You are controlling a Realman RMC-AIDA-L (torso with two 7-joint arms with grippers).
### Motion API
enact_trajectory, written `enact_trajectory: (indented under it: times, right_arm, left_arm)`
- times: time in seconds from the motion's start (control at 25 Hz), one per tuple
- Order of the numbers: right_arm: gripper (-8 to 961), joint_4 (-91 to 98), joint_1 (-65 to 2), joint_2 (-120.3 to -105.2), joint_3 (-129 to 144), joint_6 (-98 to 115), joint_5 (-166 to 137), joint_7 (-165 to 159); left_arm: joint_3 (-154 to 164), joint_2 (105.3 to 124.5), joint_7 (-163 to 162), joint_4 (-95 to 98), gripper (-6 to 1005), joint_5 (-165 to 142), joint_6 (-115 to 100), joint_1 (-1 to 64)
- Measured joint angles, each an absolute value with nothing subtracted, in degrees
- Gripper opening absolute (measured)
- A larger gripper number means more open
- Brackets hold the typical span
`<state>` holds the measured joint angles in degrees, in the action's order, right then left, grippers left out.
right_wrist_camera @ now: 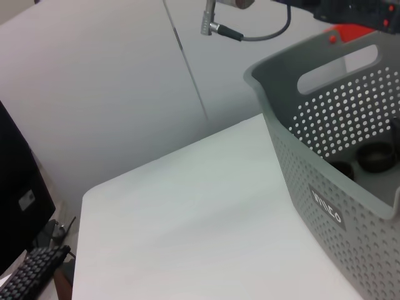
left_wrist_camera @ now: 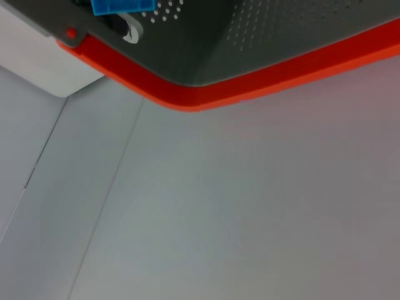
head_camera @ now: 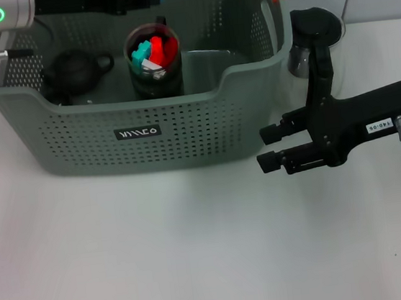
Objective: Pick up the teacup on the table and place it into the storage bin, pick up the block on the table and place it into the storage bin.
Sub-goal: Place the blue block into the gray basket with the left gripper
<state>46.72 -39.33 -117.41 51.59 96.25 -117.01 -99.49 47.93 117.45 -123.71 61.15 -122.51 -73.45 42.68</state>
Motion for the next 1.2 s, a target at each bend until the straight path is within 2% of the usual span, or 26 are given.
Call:
enact_trajectory:
  times: [0.36, 0.84, 1.2]
  right_arm:
    - [609, 46.9, -39.4, -117.34, 51.1, 96.5, -117.0, -99.7]
    - [609, 46.8, -39.3, -117.33, 51.2, 96.5, -117.0, -99.7]
    - [609, 46.8, -39.1, -117.33, 51.2, 96.6, -117.0, -99.8]
  left_arm:
    - [50.1, 117.39, -124.5, 61.3, 400, -125.6, -72.9, 43.4]
    - [56.3, 119.54, -125.7, 60.7, 399, -133.1, -64.4, 44.4]
    - [56.4, 119.99, -127.7, 60.7, 399, -136.9, -63.0, 44.6]
